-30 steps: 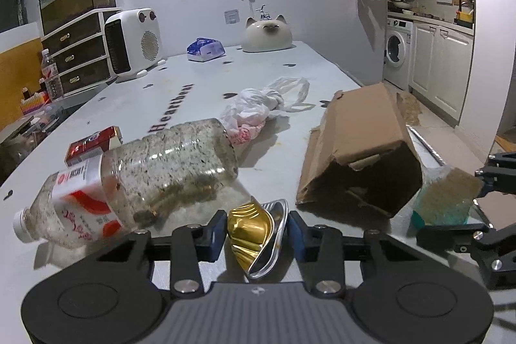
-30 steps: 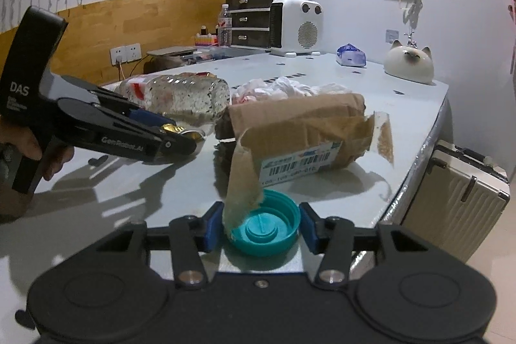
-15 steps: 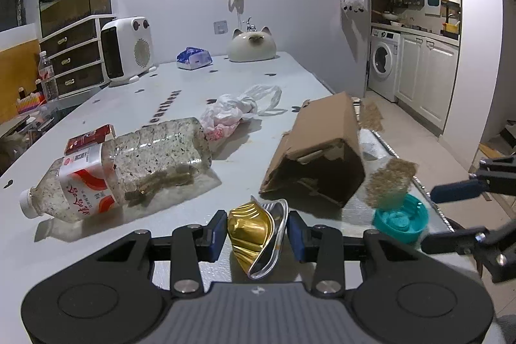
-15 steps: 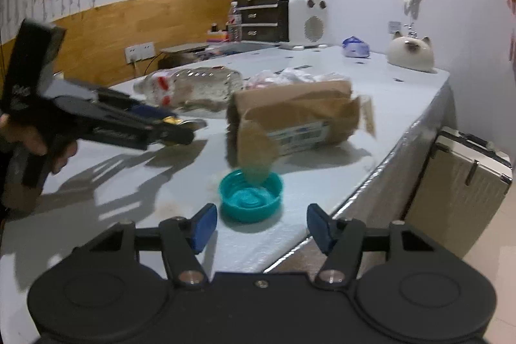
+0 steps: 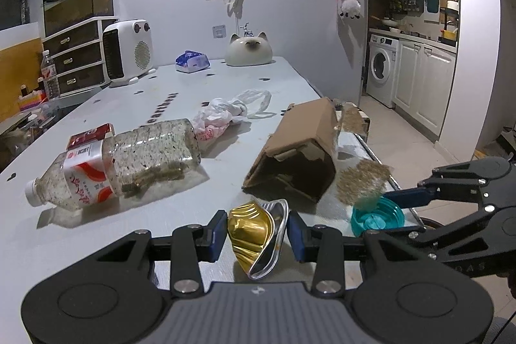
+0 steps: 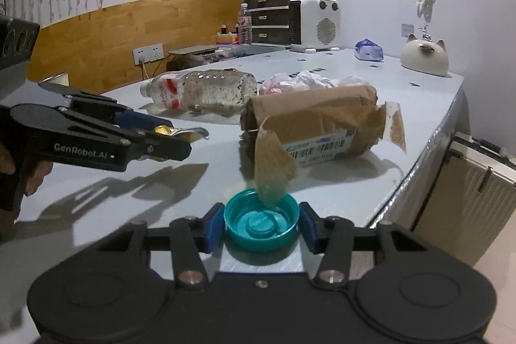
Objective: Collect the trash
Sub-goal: 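Lift the teal cap with the right tool while the left tool holds the gold capsule, then carry the teal cap and gold capsule in both tools over the wastebasket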
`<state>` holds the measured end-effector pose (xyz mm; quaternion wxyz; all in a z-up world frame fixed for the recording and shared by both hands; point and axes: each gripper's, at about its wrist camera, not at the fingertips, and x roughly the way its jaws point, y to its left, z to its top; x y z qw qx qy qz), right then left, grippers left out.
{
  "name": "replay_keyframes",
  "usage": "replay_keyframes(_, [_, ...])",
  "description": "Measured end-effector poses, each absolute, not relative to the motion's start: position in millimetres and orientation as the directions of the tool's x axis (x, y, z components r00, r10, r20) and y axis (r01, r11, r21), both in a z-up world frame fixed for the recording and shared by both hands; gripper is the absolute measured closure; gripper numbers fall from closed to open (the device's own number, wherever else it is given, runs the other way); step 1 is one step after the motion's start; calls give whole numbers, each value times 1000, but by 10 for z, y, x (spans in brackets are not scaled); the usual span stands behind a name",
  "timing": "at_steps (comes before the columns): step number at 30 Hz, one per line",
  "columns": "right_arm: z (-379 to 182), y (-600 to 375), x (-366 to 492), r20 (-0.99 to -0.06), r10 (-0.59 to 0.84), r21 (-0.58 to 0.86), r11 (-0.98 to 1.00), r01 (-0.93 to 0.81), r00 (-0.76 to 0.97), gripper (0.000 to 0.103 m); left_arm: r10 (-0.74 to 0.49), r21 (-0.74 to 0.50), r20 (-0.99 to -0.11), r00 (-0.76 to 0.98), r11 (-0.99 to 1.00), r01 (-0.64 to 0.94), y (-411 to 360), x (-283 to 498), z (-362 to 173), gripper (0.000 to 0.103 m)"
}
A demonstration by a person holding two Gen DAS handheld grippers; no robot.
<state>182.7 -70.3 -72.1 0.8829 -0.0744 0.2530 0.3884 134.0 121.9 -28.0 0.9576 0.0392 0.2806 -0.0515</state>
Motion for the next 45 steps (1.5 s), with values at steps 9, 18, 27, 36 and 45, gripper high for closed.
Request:
replay_keyframes(9, [-616,-894,1418,-489,610,81,744,-663,624,53,-98,5,-511,854,993,117,1103,952,-244,62])
replay_keyframes(18, [-383,-1134,1145,-435,561,98,807,-583,704,53,-101,-24,-456,884,995,102,918,587,-97,62])
replay_keyframes(27, [-168,-1527,849,-365,526,106,843,-527,768,53,-121,-21,-402,908,992,123,576,395,51,62])
replay_keyframes(36, [-130,-2129,674,-358,416,92,907,-412,836,53,-239,-50,-382,892,970,239,-107,461,48,62])
replay_keyframes(45, [-357,-2919,630,-410,271,106,962,-250,871,53,-368,-75,-424,827,925,373,-934,704,-214,62])
